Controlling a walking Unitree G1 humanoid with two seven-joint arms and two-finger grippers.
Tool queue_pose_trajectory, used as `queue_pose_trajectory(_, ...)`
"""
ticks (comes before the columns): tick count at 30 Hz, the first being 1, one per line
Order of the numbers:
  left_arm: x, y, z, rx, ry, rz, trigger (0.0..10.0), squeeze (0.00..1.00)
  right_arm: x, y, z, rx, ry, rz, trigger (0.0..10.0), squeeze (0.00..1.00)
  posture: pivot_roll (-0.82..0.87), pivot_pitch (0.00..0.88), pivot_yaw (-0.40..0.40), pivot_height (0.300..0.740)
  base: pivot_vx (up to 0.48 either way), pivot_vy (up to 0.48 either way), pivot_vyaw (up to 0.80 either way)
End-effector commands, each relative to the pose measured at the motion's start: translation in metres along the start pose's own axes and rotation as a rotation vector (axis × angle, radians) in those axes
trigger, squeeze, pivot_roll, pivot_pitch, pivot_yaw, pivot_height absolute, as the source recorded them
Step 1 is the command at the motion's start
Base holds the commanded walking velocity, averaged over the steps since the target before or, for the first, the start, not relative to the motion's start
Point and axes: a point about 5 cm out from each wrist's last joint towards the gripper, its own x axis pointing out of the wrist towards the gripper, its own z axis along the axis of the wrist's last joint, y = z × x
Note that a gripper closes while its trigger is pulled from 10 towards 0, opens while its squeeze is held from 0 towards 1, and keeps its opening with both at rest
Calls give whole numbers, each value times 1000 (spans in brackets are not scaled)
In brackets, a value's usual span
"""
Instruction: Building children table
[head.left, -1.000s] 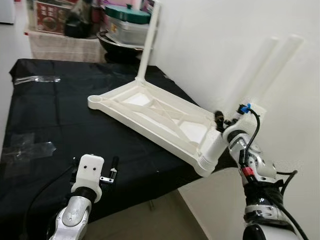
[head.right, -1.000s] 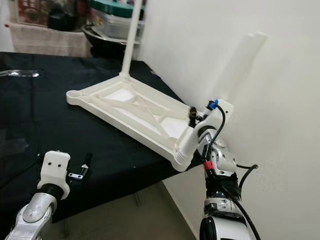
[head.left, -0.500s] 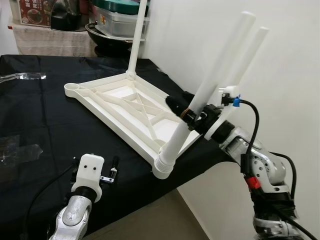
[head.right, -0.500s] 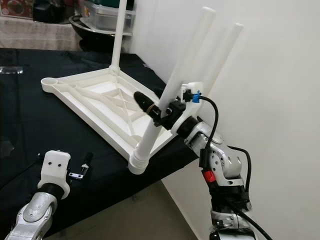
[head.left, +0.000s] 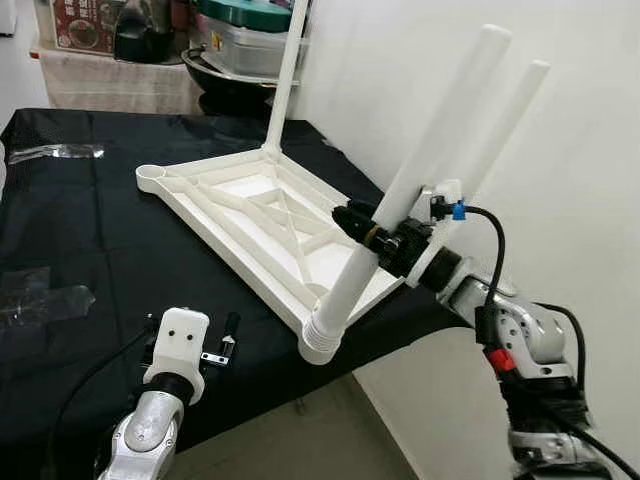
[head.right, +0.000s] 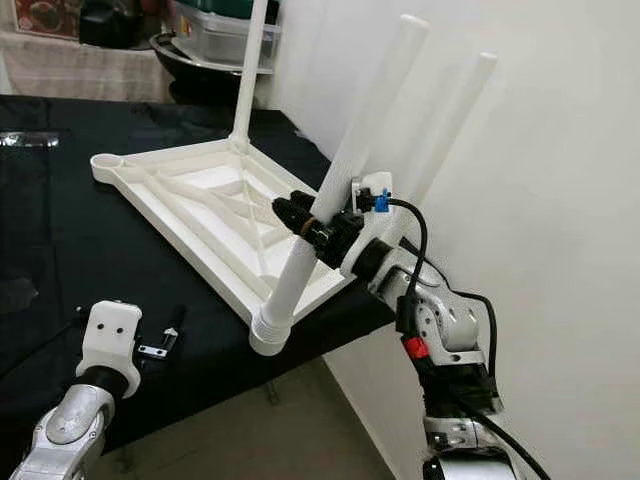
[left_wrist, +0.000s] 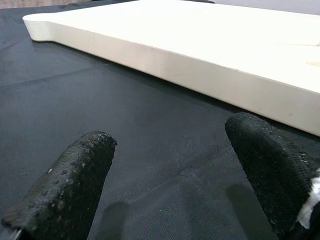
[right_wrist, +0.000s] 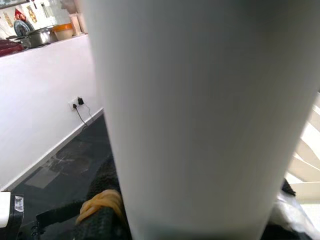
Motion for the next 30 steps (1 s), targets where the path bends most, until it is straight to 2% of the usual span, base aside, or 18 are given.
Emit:
queue_pose_trajectory(1,0,-6,2,1,-1,-25,10000,0,-10,-15,-1,-8,18,-108,0,0,135,0,-236,740,0,0,0)
queue_pose_trajectory(2,0,-6,2,1,-1,-25,10000,0,-10,-15,-1,-8,18,-108,0,0,135,0,-236,740,0,0,0)
queue_pose_trajectory(4,-1,-5,2,1,0,-25,10000,0,-13,-29,-5,-20,40,-242,0,0,135,0,-234,740,0,0,0)
queue_pose_trajectory(5,-1,-5,2,1,0,-25,10000,0,-13,-29,-5,-20,40,-242,0,0,135,0,-234,740,0,0,0)
queue_pose_trajectory(8,-1,-5,1,2,1,-25,10000,0,-20,-48,-11,-3,53,-432,0,0,134,0,-232,740,0,0,0)
queue_pose_trajectory(9,-1,-5,1,2,1,-25,10000,0,-20,-48,-11,-3,53,-432,0,0,134,0,-232,740,0,0,0)
queue_pose_trajectory(10,-1,-5,1,3,2,-25,10000,0,-31,-66,-14,-26,85,-629,0,0,134,0,-231,740,0,0,0)
queue_pose_trajectory(11,-1,-5,1,3,3,-25,10000,0,-39,-77,-16,-47,108,-764,0,0,134,0,-231,740,0,0,0)
queue_pose_trajectory(12,-1,-5,1,3,3,-25,10000,0,-39,-77,-16,-47,108,-764,0,0,134,0,-231,740,0,0,0)
queue_pose_trajectory(13,-1,-5,1,4,3,-25,10000,0,-55,-92,-18,-57,128,-950,0,0,133,0,-230,740,0,0,0)
queue_pose_trajectory(15,-1,-5,1,4,3,-25,10000,0,-55,-92,-18,-57,128,-950,0,0,133,0,-230,740,0,0,0)
queue_pose_trajectory(16,-1,-5,1,4,3,-25,10000,0,-70,-101,-21,-60,130,-1092,0,0,135,0,-232,740,0,0,0)
queue_pose_trajectory(17,-1,-5,1,4,3,-25,10000,0,-70,-101,-21,-60,130,-1092,0,0,135,0,-232,740,0,0,0)
queue_pose_trajectory(18,-2,-5,1,4,4,-25,10000,0,-82,-105,-24,-46,123,-1195,0,0,131,0,-226,740,0,0,0)
queue_pose_trajectory(19,-2,-5,1,4,4,-25,10000,0,-82,-105,-24,-46,123,-1195,0,0,131,0,-226,740,0,0,0)
queue_pose_trajectory(20,-2,-6,0,4,6,-26,10000,0,-91,-105,-30,-35,117,-1269,0,0,130,0,-224,740,0,0,0)
queue_pose_trajectory(23,-2,-6,0,5,7,-29,10000,0,-93,-103,-35,-18,117,-1301,0,0,129,0,-223,740,0,0,0)
queue_pose_trajectory(30,-3,-8,-1,4,12,-31,10000,0,-91,-99,-45,-7,137,-1349,0,0,132,0,-233,740,0,0,0)
